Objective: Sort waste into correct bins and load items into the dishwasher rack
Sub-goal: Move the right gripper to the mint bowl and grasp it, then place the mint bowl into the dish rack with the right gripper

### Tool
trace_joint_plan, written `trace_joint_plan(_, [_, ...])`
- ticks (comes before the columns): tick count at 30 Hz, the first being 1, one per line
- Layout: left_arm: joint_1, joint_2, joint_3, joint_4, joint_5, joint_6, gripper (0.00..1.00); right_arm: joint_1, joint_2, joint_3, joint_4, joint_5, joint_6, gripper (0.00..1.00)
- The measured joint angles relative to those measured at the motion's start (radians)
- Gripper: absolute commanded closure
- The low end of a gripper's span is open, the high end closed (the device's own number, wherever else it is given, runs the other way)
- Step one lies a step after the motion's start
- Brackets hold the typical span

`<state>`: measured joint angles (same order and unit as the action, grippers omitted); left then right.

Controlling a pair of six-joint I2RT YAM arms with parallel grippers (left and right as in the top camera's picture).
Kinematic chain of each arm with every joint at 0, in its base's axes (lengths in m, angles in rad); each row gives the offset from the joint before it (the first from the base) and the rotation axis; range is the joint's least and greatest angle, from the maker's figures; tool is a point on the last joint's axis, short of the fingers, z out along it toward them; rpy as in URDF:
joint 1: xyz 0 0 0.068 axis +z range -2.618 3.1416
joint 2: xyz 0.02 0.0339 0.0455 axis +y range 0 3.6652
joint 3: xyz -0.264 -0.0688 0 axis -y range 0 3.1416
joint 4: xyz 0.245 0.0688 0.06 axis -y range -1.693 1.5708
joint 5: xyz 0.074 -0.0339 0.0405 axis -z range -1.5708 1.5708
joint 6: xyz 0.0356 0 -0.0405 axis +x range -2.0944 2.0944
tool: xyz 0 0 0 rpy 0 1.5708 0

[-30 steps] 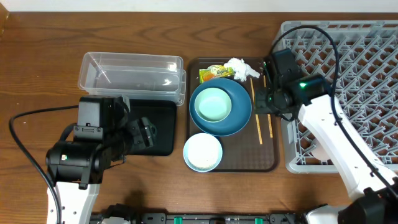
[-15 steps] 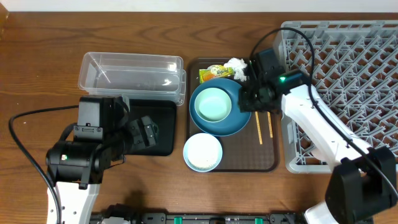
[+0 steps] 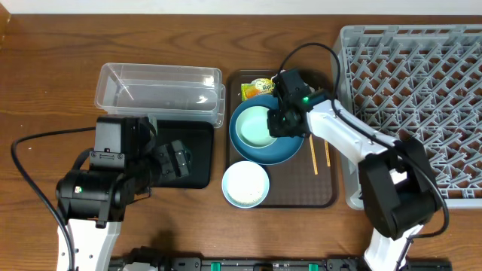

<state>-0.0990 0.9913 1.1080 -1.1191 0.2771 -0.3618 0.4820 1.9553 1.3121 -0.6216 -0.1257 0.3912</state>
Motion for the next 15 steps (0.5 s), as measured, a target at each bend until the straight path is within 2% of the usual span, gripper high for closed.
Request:
trace_joint_plan(8, [0.0,0.0,0.0,0.0,0.0,0.0,0.09,-0.013,-0.048,-0.001,-0.07,0.03,0.011,0.99])
trace_joint_plan(11, [0.0,0.0,0.0,-0.001,0.0,0.0,0.09,-0.034,-0.149,-0.004,-0.117,0.081,0.011,0.99])
trace_joint_plan(15, [0.0,0.0,0.0,0.0,0.0,0.0,0.09,-0.087,-0.383,-0.004,-0.175,0.267,0.011,0.99])
